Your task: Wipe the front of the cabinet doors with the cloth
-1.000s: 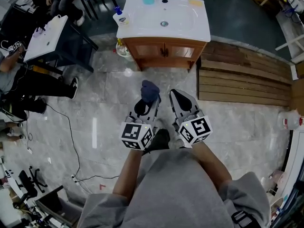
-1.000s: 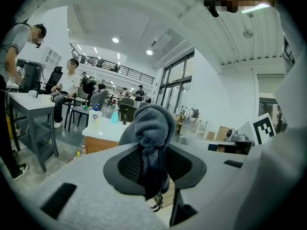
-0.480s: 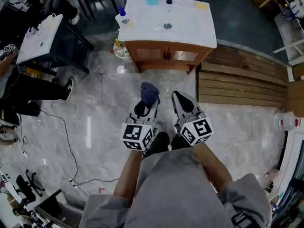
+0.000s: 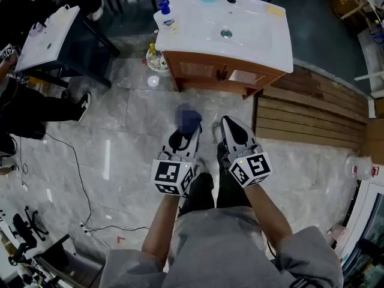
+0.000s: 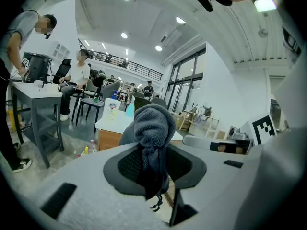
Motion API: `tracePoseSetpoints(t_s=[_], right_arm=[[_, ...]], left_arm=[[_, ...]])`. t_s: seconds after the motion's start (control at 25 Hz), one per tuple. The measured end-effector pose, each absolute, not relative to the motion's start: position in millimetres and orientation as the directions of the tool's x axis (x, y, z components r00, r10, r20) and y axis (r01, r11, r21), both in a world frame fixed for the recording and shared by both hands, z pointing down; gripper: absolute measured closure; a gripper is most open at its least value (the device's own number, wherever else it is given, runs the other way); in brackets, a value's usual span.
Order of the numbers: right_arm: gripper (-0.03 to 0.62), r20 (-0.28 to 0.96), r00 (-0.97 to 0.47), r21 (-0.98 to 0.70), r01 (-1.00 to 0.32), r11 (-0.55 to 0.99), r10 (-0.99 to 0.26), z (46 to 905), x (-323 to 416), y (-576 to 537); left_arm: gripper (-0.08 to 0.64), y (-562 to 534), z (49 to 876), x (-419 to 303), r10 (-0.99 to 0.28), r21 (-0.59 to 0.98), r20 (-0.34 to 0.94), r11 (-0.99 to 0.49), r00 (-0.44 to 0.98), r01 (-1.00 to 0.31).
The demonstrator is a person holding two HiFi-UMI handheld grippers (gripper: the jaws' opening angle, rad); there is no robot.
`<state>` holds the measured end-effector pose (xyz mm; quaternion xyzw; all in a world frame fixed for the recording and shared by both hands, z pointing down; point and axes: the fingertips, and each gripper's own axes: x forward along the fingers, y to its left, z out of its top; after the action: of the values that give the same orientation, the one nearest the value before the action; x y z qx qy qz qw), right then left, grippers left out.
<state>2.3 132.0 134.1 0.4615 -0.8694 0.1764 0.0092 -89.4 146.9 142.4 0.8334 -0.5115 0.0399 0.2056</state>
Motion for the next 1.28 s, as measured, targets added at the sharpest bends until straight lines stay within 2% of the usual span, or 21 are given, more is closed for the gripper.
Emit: tracePoseSetpoints(t_s=[0.48,0.96,1.28], right_arm=[[0.583,0.249,-0.633,-0.306,-0.769,0.561,-0.733,171,-2,63],[0.583,0.279,-0.727,-0.308,-0.687,0.659,-0.627,206,0,-21],[0.583,0.289,-0.714,-0.305,-0.7,0.646,-0.637,225,-4,-39]], left_arm=[[0.456,86,184,-93,-0.854,0.341,0.318,-0.303,0.413,-0.89],[0.456,13,212,-91,-0.893,0.32,0.351,-0.169,0.283,-0.932],[0.456,1,235,-92,-0.89,0.315,0.353,-0.176,0.288,-0.933]])
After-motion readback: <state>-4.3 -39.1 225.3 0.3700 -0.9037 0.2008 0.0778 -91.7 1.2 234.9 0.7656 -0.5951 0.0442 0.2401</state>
